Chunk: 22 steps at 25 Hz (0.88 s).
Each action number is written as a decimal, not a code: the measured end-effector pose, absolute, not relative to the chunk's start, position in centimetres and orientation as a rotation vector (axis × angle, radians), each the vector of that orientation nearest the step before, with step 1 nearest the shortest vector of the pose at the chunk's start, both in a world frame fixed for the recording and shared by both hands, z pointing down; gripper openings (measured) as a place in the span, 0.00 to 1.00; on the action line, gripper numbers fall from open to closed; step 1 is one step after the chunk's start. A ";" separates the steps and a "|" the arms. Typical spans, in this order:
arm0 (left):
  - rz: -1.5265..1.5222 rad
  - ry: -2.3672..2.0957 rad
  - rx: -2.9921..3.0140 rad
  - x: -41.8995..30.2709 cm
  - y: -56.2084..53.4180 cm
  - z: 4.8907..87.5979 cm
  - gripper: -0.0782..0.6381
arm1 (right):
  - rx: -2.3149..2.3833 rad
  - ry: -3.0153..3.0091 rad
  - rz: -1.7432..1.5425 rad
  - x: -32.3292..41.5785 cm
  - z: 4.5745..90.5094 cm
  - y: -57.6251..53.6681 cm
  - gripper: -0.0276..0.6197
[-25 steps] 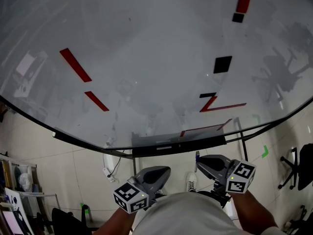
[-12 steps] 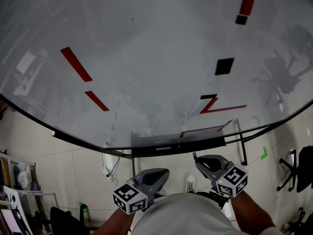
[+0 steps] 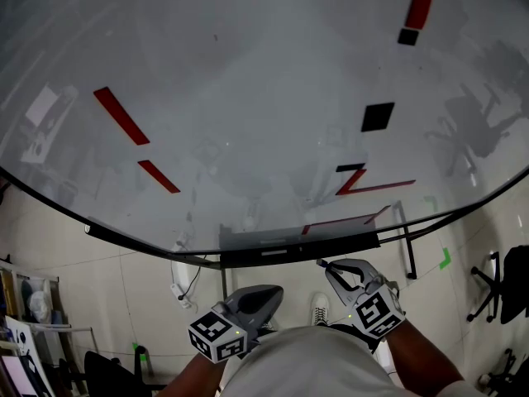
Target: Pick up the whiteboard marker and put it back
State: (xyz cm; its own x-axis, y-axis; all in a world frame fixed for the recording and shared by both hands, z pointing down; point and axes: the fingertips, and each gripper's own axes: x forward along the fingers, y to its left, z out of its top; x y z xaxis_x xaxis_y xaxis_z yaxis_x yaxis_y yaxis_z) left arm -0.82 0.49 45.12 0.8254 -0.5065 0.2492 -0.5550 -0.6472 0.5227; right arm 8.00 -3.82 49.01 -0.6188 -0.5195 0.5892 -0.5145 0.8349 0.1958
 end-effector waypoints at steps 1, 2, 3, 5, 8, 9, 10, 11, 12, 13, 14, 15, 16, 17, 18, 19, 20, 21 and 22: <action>0.107 -0.777 2.404 -0.8 0.5 45.1 0.13 | 0.740 -2.327 -0.053 8.0 49.2 -3.9 0.09; 0.106 -0.778 2.402 -0.9 0.5 45.2 0.13 | 0.724 -2.306 -0.088 7.8 49.4 -3.9 0.09; 0.105 -0.778 2.401 -0.9 0.4 45.2 0.13 | 0.709 -2.290 -0.116 7.7 49.5 -3.9 0.09; 0.103 -0.779 2.401 -0.9 0.4 45.1 0.13 | 0.691 -2.267 -0.161 7.5 49.7 -4.0 0.09; 0.098 -0.782 2.400 -1.0 0.3 45.1 0.13 | 0.662 -2.216 -0.239 7.4 50.1 -4.2 0.09; 0.097 -0.784 2.399 -1.0 0.3 45.1 0.13 | 0.649 -2.194 -0.266 7.4 50.3 -4.2 0.09; 0.097 -0.785 2.398 -1.0 0.3 45.1 0.13 | 0.636 -2.173 -0.290 7.5 50.5 -4.3 0.09; 0.097 -0.787 2.397 -1.1 0.3 45.1 0.13 | 0.624 -2.153 -0.310 7.6 50.8 -4.4 0.09; 0.096 -0.788 2.397 -1.1 0.3 45.1 0.13 | 0.615 -2.137 -0.326 7.6 51.1 -4.4 0.09; 0.095 -0.788 2.397 -1.1 0.3 45.2 0.13 | 0.607 -2.123 -0.338 7.6 51.2 -4.5 0.09; 0.096 -0.788 2.396 -1.1 0.3 45.2 0.13 | 0.599 -2.110 -0.350 7.6 51.3 -4.6 0.09; 0.097 -0.788 2.395 -1.1 0.3 45.2 0.13 | 0.591 -2.093 -0.370 7.6 51.3 -4.6 0.09; 0.099 -0.786 2.394 -1.1 0.3 45.3 0.13 | 0.582 -2.072 -0.400 7.6 51.4 -4.7 0.09; 0.101 -0.784 2.393 -1.1 0.4 45.3 0.13 | 0.570 -2.047 -0.436 7.6 51.5 -4.7 0.09; 0.102 -0.783 2.393 -1.0 0.4 45.3 0.13 | 0.556 -2.019 -0.477 7.6 51.8 -4.8 0.09; 0.102 -0.782 2.394 -1.0 0.4 45.3 0.13 | 0.540 -1.990 -0.518 7.7 52.1 -5.0 0.09; 0.100 -0.782 2.395 -1.0 0.4 45.3 0.13 | 0.525 -1.960 -0.556 7.7 52.4 -5.1 0.09; 0.098 -0.781 2.396 -1.0 0.4 45.2 0.13 | 0.511 -1.930 -0.592 7.8 52.6 -5.3 0.09; 0.096 -0.780 2.396 -0.9 0.3 45.1 0.13 | 0.500 -1.900 -0.626 7.9 52.8 -5.4 0.09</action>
